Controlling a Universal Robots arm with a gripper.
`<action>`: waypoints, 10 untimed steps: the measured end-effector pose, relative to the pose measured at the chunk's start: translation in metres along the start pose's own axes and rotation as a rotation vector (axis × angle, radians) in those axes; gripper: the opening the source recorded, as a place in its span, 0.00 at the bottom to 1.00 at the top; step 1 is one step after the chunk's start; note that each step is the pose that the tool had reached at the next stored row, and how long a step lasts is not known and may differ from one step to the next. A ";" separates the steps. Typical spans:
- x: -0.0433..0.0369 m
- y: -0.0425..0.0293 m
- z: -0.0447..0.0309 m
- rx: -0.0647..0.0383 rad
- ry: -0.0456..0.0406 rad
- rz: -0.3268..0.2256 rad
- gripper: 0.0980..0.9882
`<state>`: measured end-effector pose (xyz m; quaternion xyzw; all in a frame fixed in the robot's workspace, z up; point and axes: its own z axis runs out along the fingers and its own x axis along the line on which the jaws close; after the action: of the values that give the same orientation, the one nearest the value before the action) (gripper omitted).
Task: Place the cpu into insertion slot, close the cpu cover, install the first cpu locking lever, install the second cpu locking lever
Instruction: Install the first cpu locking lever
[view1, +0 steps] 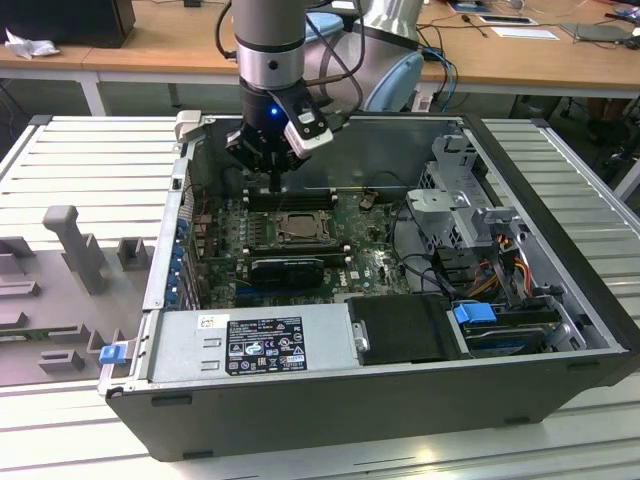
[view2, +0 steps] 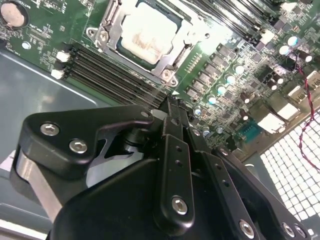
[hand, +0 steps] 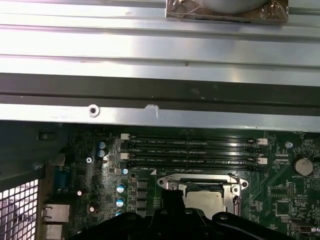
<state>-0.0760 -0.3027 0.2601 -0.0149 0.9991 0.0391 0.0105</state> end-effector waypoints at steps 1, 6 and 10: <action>-0.0006 0.0000 0.0000 0.000 -0.0001 0.000 0.01; -0.0075 -0.0003 0.0015 0.000 -0.0002 0.000 0.01; -0.0151 -0.0007 0.0044 -0.030 -0.0010 0.001 0.01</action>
<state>-0.0607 -0.3027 0.2560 -0.0147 0.9984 0.0543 0.0107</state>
